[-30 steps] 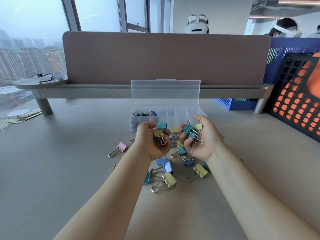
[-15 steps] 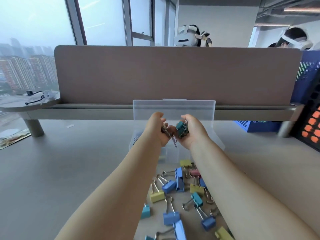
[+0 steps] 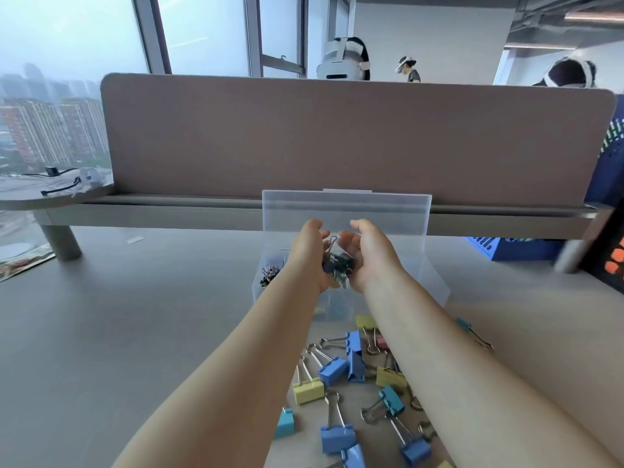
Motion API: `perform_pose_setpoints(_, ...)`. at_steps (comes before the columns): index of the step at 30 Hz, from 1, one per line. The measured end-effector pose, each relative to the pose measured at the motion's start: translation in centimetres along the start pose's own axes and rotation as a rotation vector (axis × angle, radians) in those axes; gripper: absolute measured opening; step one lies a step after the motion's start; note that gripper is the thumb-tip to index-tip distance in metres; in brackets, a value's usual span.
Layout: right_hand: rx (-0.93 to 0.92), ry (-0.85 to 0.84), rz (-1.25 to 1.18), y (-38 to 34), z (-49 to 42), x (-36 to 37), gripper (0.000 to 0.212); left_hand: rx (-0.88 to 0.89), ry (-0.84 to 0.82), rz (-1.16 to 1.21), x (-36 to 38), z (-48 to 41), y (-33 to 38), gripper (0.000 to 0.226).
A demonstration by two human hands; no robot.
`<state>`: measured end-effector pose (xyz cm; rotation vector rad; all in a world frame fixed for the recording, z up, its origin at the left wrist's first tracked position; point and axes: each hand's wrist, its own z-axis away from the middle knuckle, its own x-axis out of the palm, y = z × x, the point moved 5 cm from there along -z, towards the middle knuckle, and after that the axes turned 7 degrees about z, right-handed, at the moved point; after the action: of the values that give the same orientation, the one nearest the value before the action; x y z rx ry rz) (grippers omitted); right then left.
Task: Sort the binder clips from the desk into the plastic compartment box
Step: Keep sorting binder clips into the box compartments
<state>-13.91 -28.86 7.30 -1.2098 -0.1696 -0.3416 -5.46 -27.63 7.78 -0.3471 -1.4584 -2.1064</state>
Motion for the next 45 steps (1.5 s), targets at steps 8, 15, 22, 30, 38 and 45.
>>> perform_pose_setpoints(8,0.019,0.005,0.114,-0.5,0.1,-0.9,0.031,0.002,0.001,-0.210,0.3,0.3,0.4,0.042)
perform_pose_setpoints(15,-0.001,-0.136,0.112,-1.3,0.2,-1.7,0.036,-0.017,-0.043,-0.261,-0.1,0.5,0.6,0.043)
perform_pose_setpoints(22,-0.212,-0.037,0.407,-1.9,-0.1,-2.4,0.010,0.028,-0.057,-0.420,-0.4,1.1,1.2,0.039)
perform_pose_setpoints(30,-0.400,-0.090,1.376,-2.7,0.9,-2.0,0.012,0.505,0.026,-1.252,-0.9,1.0,2.1,0.036)
perform_pose_setpoints(38,-0.363,-0.137,1.809,-3.0,0.2,-2.5,0.020,0.513,-0.026,-1.716,-1.0,0.3,1.0,0.051)
perform_pose_setpoints(45,-0.388,-0.156,2.257,-2.4,-0.5,-1.1,0.016,0.553,-0.039,-1.772,-1.0,0.2,0.5,0.044)
